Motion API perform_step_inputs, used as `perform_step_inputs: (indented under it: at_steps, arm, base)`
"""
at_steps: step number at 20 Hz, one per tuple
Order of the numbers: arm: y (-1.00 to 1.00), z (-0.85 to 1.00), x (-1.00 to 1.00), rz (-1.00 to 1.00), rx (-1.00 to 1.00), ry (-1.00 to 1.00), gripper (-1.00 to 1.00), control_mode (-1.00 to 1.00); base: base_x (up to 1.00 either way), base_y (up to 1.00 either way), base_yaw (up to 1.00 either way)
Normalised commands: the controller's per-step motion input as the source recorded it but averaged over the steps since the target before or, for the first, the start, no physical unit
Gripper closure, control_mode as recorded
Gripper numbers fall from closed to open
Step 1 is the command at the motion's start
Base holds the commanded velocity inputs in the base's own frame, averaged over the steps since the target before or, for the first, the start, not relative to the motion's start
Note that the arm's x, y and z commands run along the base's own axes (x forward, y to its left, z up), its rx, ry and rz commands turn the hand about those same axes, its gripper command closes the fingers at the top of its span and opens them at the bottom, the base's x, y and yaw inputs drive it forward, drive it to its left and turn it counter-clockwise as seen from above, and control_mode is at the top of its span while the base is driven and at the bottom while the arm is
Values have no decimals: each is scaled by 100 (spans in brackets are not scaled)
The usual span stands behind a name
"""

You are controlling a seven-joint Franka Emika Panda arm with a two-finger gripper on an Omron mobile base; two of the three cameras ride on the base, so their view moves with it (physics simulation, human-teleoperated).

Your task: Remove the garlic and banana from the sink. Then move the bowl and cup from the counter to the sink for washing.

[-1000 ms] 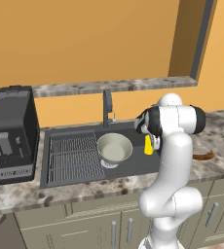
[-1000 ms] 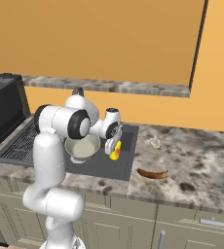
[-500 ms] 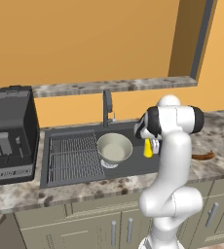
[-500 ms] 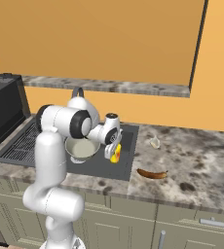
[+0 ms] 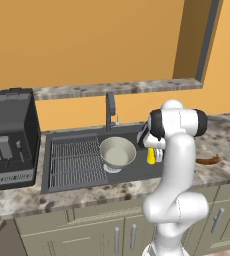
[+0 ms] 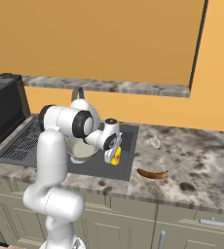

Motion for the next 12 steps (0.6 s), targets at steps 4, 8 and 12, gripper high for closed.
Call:
perform_step_inputs:
  at_steps: [4, 8, 12]
  arm:
    - [0, -20, 0, 0, 0, -2, 100, -100]
    - [0, -20, 1, 0, 0, -1, 100, -100]
    - [0, -18, 3, 0, 0, -1, 100, -100]
  base:
    - [0, 0, 0]
    - [0, 0, 0]
    - [0, 0, 0]
